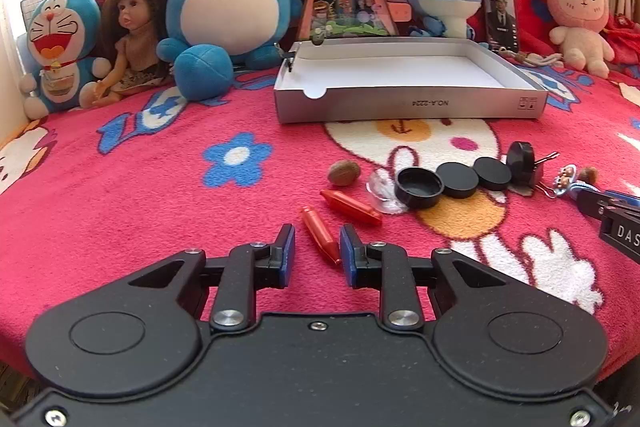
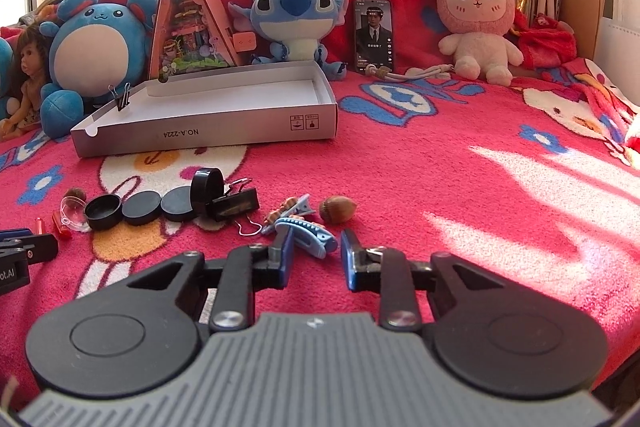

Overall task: Organize rigid objects
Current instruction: 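Grasp the red crayon with the left tool while the right tool grasps the blue hair clip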

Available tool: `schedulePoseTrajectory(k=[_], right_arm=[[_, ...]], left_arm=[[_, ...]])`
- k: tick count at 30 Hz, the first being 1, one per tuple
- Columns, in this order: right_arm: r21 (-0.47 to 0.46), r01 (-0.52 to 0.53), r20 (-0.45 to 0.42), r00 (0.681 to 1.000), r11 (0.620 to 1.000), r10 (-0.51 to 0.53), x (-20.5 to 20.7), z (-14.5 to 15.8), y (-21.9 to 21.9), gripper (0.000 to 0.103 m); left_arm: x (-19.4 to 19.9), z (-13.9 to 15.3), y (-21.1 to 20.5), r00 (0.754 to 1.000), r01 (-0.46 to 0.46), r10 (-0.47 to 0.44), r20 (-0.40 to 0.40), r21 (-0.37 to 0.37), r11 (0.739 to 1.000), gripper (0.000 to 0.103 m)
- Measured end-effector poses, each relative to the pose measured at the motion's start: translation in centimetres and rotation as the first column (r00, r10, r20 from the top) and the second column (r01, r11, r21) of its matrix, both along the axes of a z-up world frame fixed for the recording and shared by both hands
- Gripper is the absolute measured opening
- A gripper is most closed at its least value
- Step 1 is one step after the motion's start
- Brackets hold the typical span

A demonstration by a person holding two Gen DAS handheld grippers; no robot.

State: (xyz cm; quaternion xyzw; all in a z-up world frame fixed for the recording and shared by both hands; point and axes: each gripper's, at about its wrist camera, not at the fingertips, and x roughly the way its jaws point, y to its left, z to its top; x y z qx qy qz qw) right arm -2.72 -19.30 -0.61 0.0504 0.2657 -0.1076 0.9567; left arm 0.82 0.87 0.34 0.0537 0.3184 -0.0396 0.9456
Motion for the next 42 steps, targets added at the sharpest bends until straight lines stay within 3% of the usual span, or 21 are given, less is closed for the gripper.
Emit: schedulePoseTrajectory(k=[14, 18, 22, 28, 35, 42], right_arm=[[-0.036, 0.023, -0.010, 1.000, 0.999, -0.024, -0.6, 0.0, -0.7, 0.036], [-0.028, 0.050, -0.010, 0.999, 0.998, -0.050, -0.8, 0.1, -1.6, 0.036], [-0.011, 0.029, 0.016, 0.999, 1.000, -0.028, -1.2, 0.2, -1.7, 0.051], [-0.047, -0.042, 0.020, 0.999, 0.998, 0.043, -0.7, 0.3, -0.8, 0.060], [-0.118, -0.073, 0.015, 0.997, 0.990, 0.075, 0.0, 0.2, 0.2, 0.065], [-0.138, -0.081, 0.009, 0.996, 0.987, 0.083, 0.7, -0.1, 0.2, 0.066]], left_arm=[[0.6, -0.1, 3.5, 0.982, -0.187, 0.187, 0.006, 0.053, 0.981, 0.036], [0.3, 0.1, 3.6, 0.985, -0.171, 0.170, 0.007, 0.016, 0.985, 0.039], [-0.5, 0.2, 2.5, 0.990, -0.138, 0.139, 0.030, -0.013, 0.990, 0.053], [-0.2, 0.1, 1.1, 0.992, -0.114, 0.116, 0.045, -0.034, 0.993, 0.061], [0.9, -0.4, 0.7, 0.991, -0.122, 0.124, 0.045, -0.044, 0.992, 0.060], [1.0, -0.7, 0.7, 0.991, -0.122, 0.124, 0.052, -0.039, 0.992, 0.050]])
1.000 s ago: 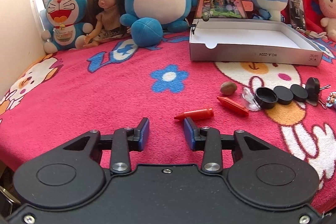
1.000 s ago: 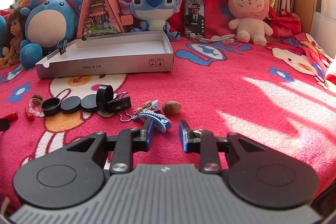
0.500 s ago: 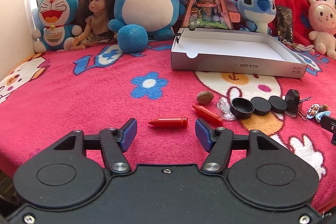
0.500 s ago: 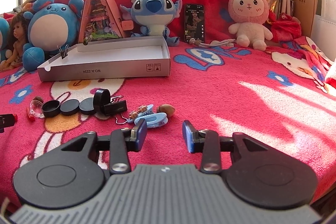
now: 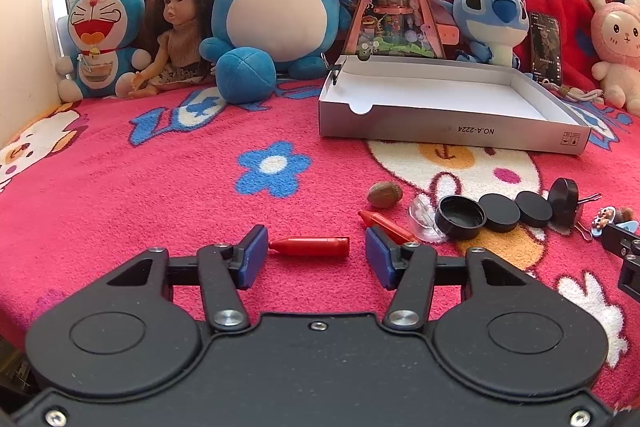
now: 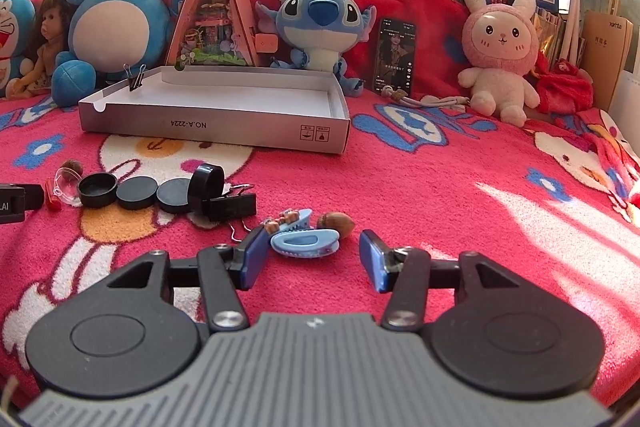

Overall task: Organize rigid objects
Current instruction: 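Grasp the red crayon with the left tool while the right tool grasps the blue hair clip, then carry the red crayon with the left tool while the right tool carries the clip into the box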

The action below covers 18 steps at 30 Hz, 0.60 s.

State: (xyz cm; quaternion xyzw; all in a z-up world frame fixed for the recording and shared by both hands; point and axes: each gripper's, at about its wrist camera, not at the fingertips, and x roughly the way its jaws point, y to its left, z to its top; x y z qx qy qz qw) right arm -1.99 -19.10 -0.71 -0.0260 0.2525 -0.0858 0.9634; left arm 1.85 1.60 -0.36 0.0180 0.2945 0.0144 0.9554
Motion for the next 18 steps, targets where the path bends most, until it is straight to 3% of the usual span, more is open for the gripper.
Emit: schedulePoseTrajectory(k=[3, 5, 10, 18], right_arm=[[0.004, -0.008, -0.010, 1.000, 1.000, 0.008, 0.3, -0.1, -0.1, 0.066], [0.017, -0.020, -0.020, 1.000, 1.000, 0.021, 0.3, -0.2, -0.1, 0.046], [0.013, -0.028, -0.016, 0.999, 1.000, 0.028, -0.1, 0.0, 0.1, 0.045], [0.046, -0.029, 0.005, 1.000, 0.999, 0.029, -0.1, 1.4, -0.1, 0.044]], left_arm=[[0.0, -0.1, 0.0, 1.000, 0.003, -0.003, -0.005, 0.000, 1.000, 0.042], [-0.3, 0.0, -0.1, 1.000, -0.001, 0.001, 0.005, 0.006, 1.000, 0.041], [-0.9, 0.6, -0.7, 0.999, 0.025, -0.026, 0.019, 0.021, 0.999, 0.041], [-0.6, 2.5, -0.9, 0.998, 0.042, -0.042, 0.046, -0.016, 0.999, 0.041]])
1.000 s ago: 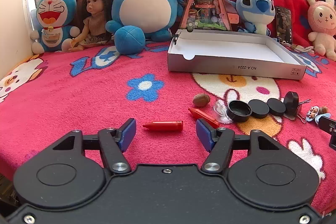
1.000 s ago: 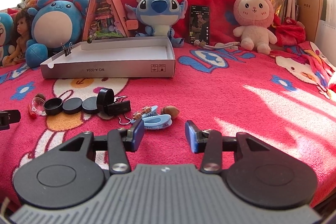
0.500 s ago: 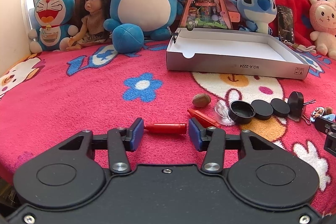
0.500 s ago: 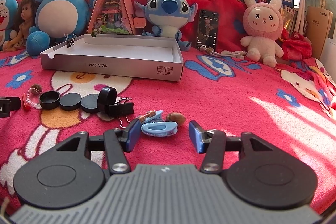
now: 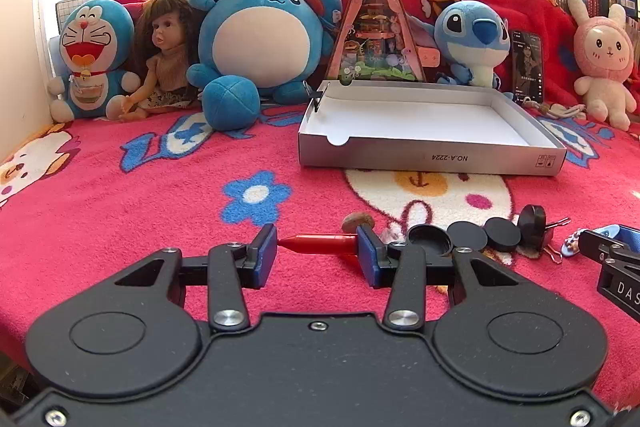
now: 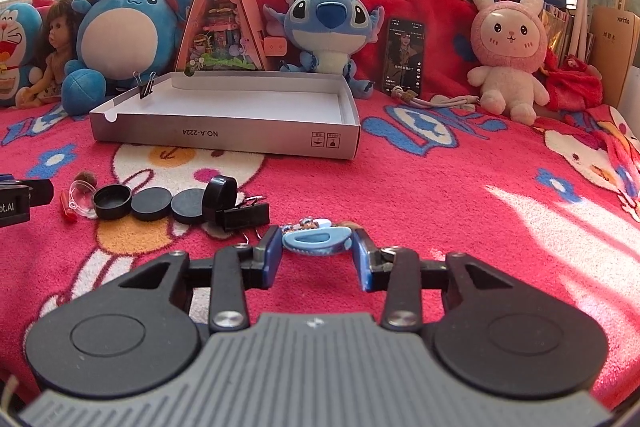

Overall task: Organize rigid objects
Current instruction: 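Carry the red crayon with the left tool while the right tool carries the clip into the box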

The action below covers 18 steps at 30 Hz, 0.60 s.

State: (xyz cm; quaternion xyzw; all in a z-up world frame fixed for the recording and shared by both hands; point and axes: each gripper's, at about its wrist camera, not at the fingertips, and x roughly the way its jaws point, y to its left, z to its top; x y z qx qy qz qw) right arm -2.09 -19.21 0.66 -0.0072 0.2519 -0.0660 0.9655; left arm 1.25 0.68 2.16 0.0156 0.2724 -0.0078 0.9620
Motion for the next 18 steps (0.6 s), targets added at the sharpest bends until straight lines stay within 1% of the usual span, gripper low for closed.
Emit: schedulePoseTrajectory(k=[5, 13, 18], right_arm=[[0.029, 0.000, 0.015, 1.000, 1.000, 0.000, 0.6, 1.3, -0.4, 0.044], [0.072, -0.014, 0.035, 0.999, 0.997, 0.011, 2.6, 3.2, -1.3, 0.044], [0.147, -0.032, 0.015, 0.999, 0.989, 0.030, 4.6, 4.3, -2.4, 0.045]], left_arm=[[1.3, 1.4, -0.4, 0.999, 0.032, -0.032, -0.004, -0.021, 0.999, 0.041], [4.3, 3.4, -1.7, 0.994, 0.105, -0.108, -0.025, -0.095, 0.990, 0.041], [6.3, 4.8, -2.9, 0.989, 0.143, -0.146, -0.030, -0.085, 0.986, 0.041]])
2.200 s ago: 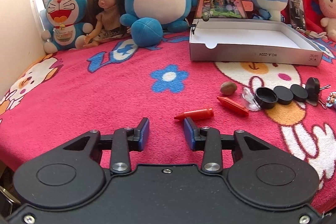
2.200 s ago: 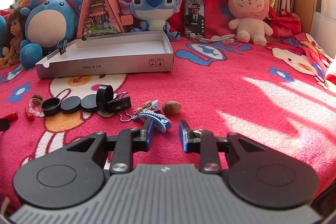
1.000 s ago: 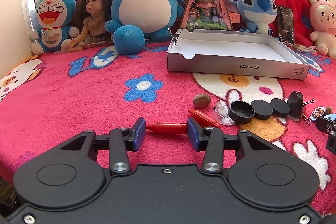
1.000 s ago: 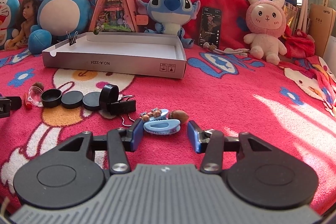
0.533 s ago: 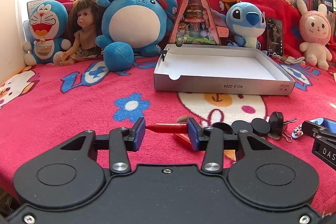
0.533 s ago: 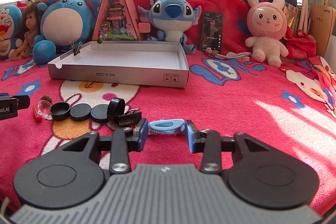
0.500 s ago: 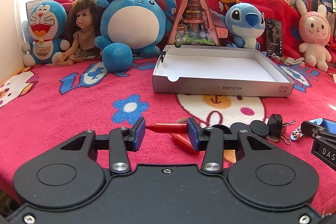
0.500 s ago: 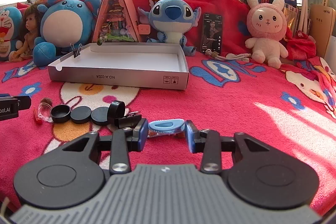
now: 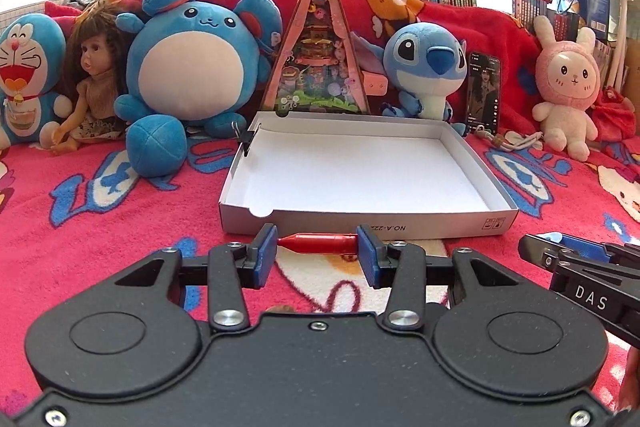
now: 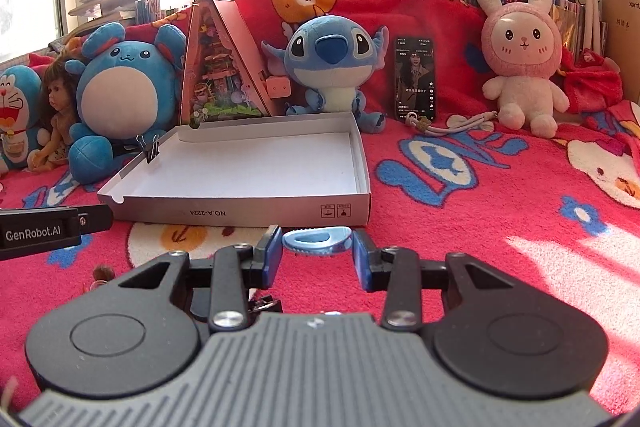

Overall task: Organize rigid objects
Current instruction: 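Carry the red crayon with the left tool while the right tool carries the clip into the box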

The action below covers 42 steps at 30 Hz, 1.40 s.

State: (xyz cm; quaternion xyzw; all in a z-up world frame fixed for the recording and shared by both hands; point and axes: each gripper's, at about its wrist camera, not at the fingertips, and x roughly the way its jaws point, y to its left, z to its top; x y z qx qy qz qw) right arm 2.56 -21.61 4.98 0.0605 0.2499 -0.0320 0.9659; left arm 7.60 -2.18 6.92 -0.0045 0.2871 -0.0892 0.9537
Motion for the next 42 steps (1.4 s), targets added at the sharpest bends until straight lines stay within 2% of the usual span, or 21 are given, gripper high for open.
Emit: schedulePoseTrajectory(k=[3, 9, 16, 26, 29, 33, 37, 42], right_arm=[[0.007, -0.018, -0.015, 1.000, 1.000, 0.018, 1.3, 0.6, -0.3, 0.045], [0.057, -0.052, -0.056, 0.997, 0.997, 0.055, 4.3, 1.9, -1.2, 0.045], [0.097, -0.074, -0.141, 0.986, 0.992, 0.088, 8.6, 2.5, -2.1, 0.045], [0.139, -0.060, -0.281, 0.955, 0.988, 0.097, 15.5, 2.6, -2.9, 0.045], [0.173, -0.037, -0.300, 0.950, 0.984, 0.088, 18.0, 2.6, -3.3, 0.045], [0.184, -0.025, -0.311, 0.947, 0.983, 0.083, 20.2, 2.3, -3.1, 0.045], [0.161, -0.027, -0.325, 0.942, 0.987, 0.078, 22.4, 1.5, -2.7, 0.045], [0.161, -0.027, -0.313, 0.947, 0.987, 0.077, 24.7, 0.3, -2.9, 0.045]], left_arm=[[1.4, 0.9, -0.5, 1.000, 0.018, -0.018, -0.013, -0.006, 1.000, 0.041], [4.5, 2.0, -2.1, 0.998, 0.054, -0.053, -0.043, 0.027, 0.998, 0.041], [9.7, 2.0, -3.3, 0.982, 0.082, -0.083, -0.170, -0.009, 0.997, 0.041], [18.1, 0.5, -3.9, 0.950, 0.036, -0.024, -0.312, 0.032, 0.999, 0.041], [20.0, 0.2, -3.8, 0.950, -0.001, 0.014, -0.312, 0.042, 0.999, 0.041], [21.9, -0.2, -4.0, 0.946, -0.001, 0.010, -0.323, 0.027, 1.000, 0.041], [23.8, -0.7, -5.3, 0.952, 0.009, 0.016, -0.306, 0.081, 0.997, 0.041], [25.9, -1.5, -6.0, 0.960, 0.004, 0.026, -0.279, 0.104, 0.995, 0.042]])
